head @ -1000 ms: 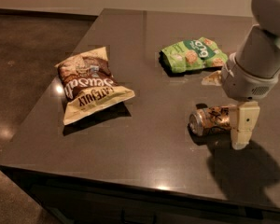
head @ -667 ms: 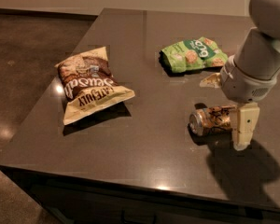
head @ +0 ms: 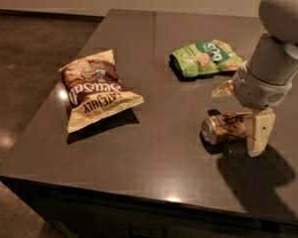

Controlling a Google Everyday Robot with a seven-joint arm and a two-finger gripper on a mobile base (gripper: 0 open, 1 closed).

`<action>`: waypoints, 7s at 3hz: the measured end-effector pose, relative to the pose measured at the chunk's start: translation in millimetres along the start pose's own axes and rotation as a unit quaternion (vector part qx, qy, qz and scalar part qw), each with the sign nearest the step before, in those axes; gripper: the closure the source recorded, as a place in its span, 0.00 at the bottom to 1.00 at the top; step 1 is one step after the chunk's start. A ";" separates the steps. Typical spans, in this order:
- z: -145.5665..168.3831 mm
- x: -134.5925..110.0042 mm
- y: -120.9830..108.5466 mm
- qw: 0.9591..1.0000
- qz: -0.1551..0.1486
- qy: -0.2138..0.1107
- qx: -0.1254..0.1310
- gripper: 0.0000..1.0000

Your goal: Place orange can upright

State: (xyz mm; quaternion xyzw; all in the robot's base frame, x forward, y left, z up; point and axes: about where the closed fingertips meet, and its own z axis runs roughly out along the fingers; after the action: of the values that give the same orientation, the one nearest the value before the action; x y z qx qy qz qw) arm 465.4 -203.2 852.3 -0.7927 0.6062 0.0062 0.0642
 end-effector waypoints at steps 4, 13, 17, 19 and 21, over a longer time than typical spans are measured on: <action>-19.9 16.4 -20.6 0.998 -0.021 0.040 0.044 1.00; -94.7 42.5 -101.2 0.860 -0.334 0.226 0.313 1.00; -109.2 48.4 -94.7 0.732 -0.447 0.268 0.438 1.00; -109.5 46.3 -87.6 0.677 -0.509 0.307 0.432 1.00; -108.1 43.8 -85.5 0.665 -0.522 0.314 0.432 1.00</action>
Offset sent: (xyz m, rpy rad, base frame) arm 0.0045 -0.0123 -0.0004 -0.0426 0.0001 -0.0167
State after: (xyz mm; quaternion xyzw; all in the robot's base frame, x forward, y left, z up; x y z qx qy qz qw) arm 551.9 -235.1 963.7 -0.8181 0.0119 -0.5398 0.1978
